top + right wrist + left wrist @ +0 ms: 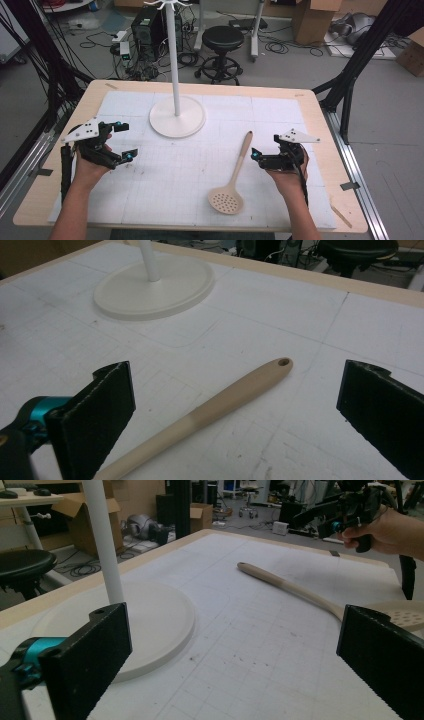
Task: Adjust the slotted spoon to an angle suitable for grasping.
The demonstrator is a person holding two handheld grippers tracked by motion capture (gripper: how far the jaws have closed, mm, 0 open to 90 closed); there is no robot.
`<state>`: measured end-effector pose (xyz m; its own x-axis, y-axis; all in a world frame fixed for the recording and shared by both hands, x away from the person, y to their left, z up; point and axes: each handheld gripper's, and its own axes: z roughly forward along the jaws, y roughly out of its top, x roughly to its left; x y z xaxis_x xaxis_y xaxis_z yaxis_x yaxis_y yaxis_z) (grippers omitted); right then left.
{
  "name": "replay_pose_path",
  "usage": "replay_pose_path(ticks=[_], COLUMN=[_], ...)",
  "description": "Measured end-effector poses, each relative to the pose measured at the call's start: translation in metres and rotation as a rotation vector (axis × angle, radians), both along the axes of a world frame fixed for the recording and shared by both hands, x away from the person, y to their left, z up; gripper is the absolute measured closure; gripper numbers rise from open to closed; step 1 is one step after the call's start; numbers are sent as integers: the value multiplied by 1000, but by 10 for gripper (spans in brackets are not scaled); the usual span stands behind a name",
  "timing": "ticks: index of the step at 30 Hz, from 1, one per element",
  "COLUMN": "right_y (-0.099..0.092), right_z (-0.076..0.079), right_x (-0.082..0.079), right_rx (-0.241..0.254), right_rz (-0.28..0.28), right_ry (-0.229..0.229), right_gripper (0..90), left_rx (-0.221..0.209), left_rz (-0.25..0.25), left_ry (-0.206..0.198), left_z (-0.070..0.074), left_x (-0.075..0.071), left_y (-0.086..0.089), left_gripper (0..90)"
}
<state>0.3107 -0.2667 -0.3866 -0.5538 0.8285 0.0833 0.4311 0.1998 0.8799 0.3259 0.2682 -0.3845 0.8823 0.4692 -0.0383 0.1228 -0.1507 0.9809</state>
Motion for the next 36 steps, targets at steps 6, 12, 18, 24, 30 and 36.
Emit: replay_pose_path(ticks=[6,12,18,24,30,36], right_y=[8,17,33,45,48,57], right_z=[0,-2,-7,-20,-29,-42], right_x=[3,9,22,32,35,36], right_rx=[-24,-54,-102,-165,-165,-231], right_rz=[-3,-11,1,-10,-14,18], right_ry=[9,26,59,131,184,239], right_gripper=[6,11,12,50,65,155], left_rx=[4,19,10,13,21,23], left_rz=[-7,-10,-10,-9,-11,-10], left_ry=[-2,14,6,8,11,12], left_z=[0,-3,-1,-1,-2,-2], left_x=[0,1,0,1,1,1], left_y=[-1,-3,-2,-2,-3,-2], left_gripper=[17,17,17,17,17,17])
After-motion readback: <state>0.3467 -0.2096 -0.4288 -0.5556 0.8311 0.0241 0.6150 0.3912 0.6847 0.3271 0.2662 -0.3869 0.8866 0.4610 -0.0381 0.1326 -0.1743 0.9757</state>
